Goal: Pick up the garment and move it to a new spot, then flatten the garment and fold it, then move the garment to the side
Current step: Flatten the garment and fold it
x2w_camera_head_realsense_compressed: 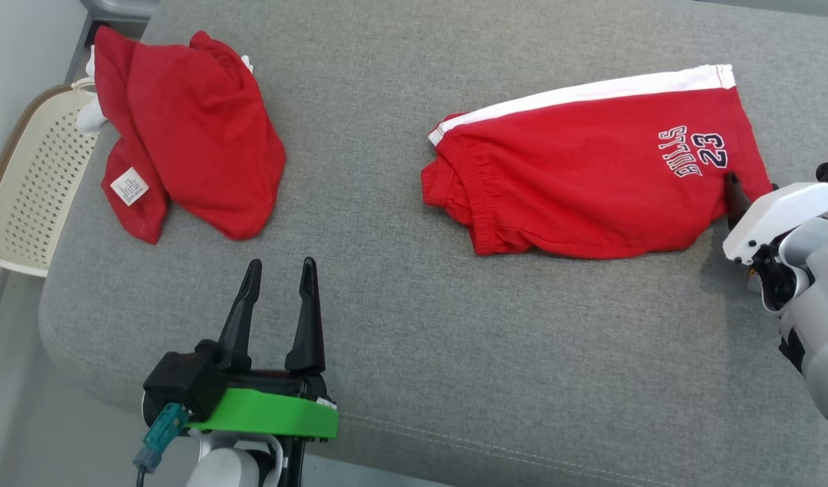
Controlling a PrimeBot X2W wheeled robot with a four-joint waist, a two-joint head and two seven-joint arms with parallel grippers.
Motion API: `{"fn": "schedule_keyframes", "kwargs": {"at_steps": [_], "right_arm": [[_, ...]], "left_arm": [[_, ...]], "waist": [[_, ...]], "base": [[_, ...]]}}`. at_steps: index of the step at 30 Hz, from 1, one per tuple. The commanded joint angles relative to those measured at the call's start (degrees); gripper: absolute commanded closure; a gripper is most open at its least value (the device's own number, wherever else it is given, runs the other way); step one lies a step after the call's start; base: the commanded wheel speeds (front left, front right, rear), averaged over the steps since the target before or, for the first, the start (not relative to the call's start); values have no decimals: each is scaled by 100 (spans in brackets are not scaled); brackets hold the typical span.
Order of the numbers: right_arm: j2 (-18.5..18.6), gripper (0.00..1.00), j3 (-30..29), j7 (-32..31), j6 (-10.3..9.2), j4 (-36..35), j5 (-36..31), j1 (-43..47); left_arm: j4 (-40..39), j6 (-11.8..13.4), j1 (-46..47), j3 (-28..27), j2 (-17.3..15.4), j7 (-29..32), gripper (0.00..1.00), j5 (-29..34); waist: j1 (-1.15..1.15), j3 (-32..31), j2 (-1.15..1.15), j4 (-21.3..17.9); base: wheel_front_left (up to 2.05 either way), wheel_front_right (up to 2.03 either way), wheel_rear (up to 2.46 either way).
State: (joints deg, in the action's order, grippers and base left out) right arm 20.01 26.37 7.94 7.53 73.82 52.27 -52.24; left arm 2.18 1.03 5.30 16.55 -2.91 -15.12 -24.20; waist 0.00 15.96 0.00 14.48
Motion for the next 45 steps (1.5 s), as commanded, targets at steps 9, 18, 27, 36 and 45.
{"fn": "schedule_keyframes", "kwargs": {"at_steps": [9,18,27,36,45], "right_arm": [[-92,95,-210,-435,-4,36,-87,-3],[-69,100,-332,-408,-5,33,-385,105],[-139,100,-414,-161,-5,31,-501,485],[-316,100,-505,-54,-6,29,-400,883],[-430,0,-499,38,-6,-19,-358,1066]], "left_arm": [[114,60,105,123,-2,-2,0,-103],[250,76,68,107,-2,-2,0,-162],[422,13,-81,69,-3,-2,0,-124],[562,-2,-157,65,-5,-2,0,-88],[698,-41,-259,25,-5,-2,0,-34]], "waist": [[0,19,0,132],[0,-252,0,32],[0,-645,0,-339],[0,-857,0,-670],[0,-1035,0,-796]], "base": [[0,0,0],[0,0,0],[0,0,0],[0,0,0],[0,0,0]]}}
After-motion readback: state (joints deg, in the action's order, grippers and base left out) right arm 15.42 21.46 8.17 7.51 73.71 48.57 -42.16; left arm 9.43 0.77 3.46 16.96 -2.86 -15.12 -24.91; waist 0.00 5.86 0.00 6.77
